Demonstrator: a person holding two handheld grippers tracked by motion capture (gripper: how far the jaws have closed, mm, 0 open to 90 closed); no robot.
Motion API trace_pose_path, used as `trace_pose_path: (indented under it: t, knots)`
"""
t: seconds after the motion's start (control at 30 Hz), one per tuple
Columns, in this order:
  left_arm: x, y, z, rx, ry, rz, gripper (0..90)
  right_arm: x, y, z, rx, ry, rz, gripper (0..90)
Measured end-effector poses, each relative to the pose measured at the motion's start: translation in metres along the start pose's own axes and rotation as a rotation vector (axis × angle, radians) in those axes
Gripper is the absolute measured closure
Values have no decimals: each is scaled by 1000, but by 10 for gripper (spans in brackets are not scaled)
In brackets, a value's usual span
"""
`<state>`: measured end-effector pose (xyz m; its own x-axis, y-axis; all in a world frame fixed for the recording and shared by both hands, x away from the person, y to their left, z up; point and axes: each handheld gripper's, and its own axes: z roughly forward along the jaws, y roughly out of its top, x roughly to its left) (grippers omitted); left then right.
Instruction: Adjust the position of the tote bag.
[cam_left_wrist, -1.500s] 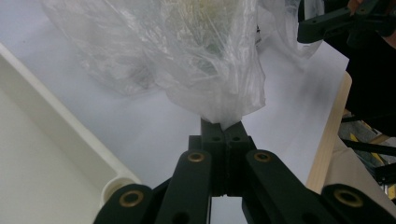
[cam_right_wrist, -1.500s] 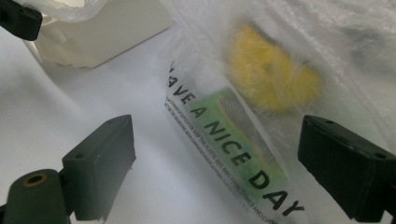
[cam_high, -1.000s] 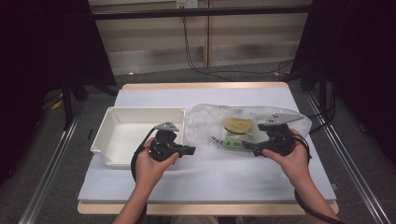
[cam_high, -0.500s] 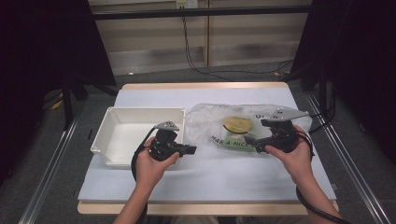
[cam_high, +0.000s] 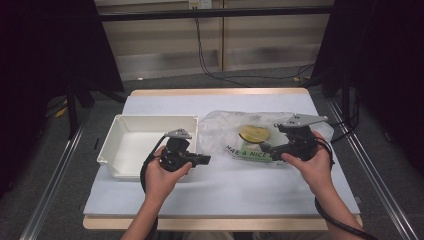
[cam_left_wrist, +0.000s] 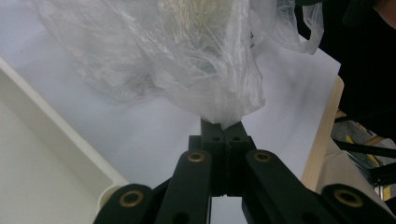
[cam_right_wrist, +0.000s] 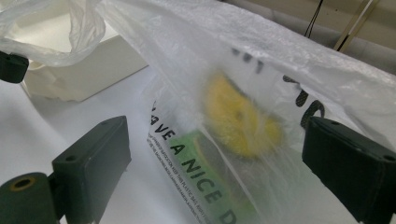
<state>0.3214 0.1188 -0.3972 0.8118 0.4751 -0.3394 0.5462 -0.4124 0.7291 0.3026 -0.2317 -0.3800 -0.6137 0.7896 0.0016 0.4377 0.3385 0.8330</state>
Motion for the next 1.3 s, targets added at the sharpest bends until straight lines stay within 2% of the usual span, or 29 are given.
trace_pose_path:
  t: [0.23,0.5,0.67,0.73,0.8,0.87,1.0,1.03,1.1,1.17,1.2,1.23,1.3]
  knots:
    - [0,0,0,12,-12,-3,900,-5,-1,6,-7,-47,-24,54]
    - [1,0,-1,6,-15,-6,900,-13,-3,23,20,-53,-20,54]
    - [3,-1,-2,8,-17,-13,900,-17,-7,32,33,-67,-12,91]
    - [3,0,-3,3,-15,-16,900,-19,-9,37,35,-61,-14,133]
    - [4,0,-3,2,-18,-18,900,-20,-10,41,45,-67,-15,226]
    - [5,-1,-3,-1,-15,-21,900,-21,-13,46,85,-64,-32,374]
    - [7,-1,-3,-5,-4,-19,900,-19,-20,54,101,-79,-54,600]
    - [7,-1,-3,-17,9,-12,884,-18,-23,55,100,-59,-50,691]
    - [8,0,-4,-40,29,-4,737,-17,-26,56,96,-49,-35,825]
    - [8,1,-5,-53,47,1,685,-17,-28,57,94,-30,-37,879]
    - [8,1,-5,-67,66,6,635,-16,-28,56,90,-23,-35,895]
    - [8,2,-6,-81,91,15,542,-16,-29,55,88,-11,-39,900]
    - [8,4,-9,-99,94,11,503,-13,-31,54,96,7,-62,900]
